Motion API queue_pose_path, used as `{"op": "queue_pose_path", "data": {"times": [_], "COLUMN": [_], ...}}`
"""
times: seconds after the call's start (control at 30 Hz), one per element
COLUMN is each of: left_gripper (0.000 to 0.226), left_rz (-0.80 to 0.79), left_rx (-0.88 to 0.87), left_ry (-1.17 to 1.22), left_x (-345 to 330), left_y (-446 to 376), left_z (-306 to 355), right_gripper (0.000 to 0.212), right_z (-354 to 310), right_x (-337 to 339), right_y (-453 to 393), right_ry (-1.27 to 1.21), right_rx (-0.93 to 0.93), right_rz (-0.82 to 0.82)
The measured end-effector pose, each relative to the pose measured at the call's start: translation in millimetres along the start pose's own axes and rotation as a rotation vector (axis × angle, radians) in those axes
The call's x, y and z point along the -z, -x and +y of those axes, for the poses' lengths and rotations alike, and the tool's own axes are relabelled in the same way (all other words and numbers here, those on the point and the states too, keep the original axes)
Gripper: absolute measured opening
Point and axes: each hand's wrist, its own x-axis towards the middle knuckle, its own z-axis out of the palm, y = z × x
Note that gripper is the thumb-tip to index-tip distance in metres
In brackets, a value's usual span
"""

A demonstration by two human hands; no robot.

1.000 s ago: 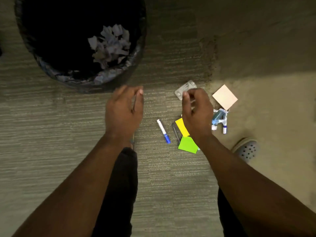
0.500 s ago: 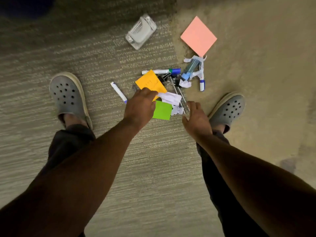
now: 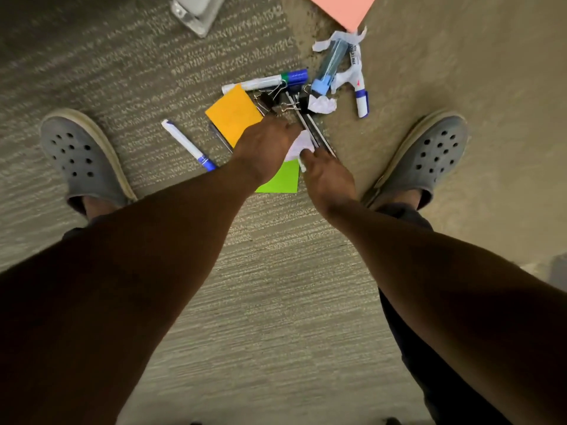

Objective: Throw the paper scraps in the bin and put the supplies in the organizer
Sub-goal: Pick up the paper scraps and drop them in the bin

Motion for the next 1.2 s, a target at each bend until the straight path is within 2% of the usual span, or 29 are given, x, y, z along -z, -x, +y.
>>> {"op": "queue_pose_path", "data": {"times": [0.1, 0.2, 0.37, 0.5, 0.63, 0.77, 0.9, 1.03, 1.13, 1.2], "left_gripper": [0.033, 0.023, 0.016, 0.018, 0.02, 0.021, 0.021, 0.019, 0.018, 0.018], "left_rz": [0.029, 0.109, 0.314, 0.477, 0.779, 1.039, 1.172, 1.23, 1.189, 1.088], "left_rx": [0.141, 0.194, 0.423, 0.603, 0.626, 0.614, 0.708, 0.769, 0.776, 0.795], "left_ry": [0.229, 0.415, 0.69, 0.842, 0.927, 0.939, 0.953, 0.764, 0.621, 0.562], "left_x": [-1.1, 18.9, 77.7, 144.5, 233.6, 310.5, 351.8, 371.4, 373.3, 366.1], "left_y": [7.6, 18.1, 46.3, 66.7, 95.0, 127.0, 147.8, 169.7, 177.3, 178.0], "left_z": [-6.9, -8.4, -15.9, -38.5, -71.2, -113.1, -170.4, -217.0, -247.0, -266.3], "right_gripper": [0.031, 0.029, 0.01, 0.003, 0.022, 0.024, 0.021, 0.004, 0.012, 0.021], "right_z": [6.1, 9.4, -2.4, -50.1, -135.8, -239.9, -335.9, -407.4, -436.8, -445.2], "right_x": [9.7, 31.0, 79.3, 131.1, 198.5, 265.8, 301.9, 314.4, 311.3, 301.2], "right_y": [3.3, 10.7, 19.4, 6.4, -21.4, -52.1, -82.8, -103.9, -121.8, -136.4], "right_ry": [-0.175, -0.274, -0.348, -0.544, -1.08, -1.232, -1.142, -0.986, -0.732, -0.469], "right_rx": [-0.087, -0.176, -0.314, -0.403, -0.32, -0.082, 0.14, 0.289, 0.359, 0.395], "right_rz": [0.012, 0.041, 0.113, 0.144, 0.2, 0.243, 0.336, 0.43, 0.464, 0.431]}}
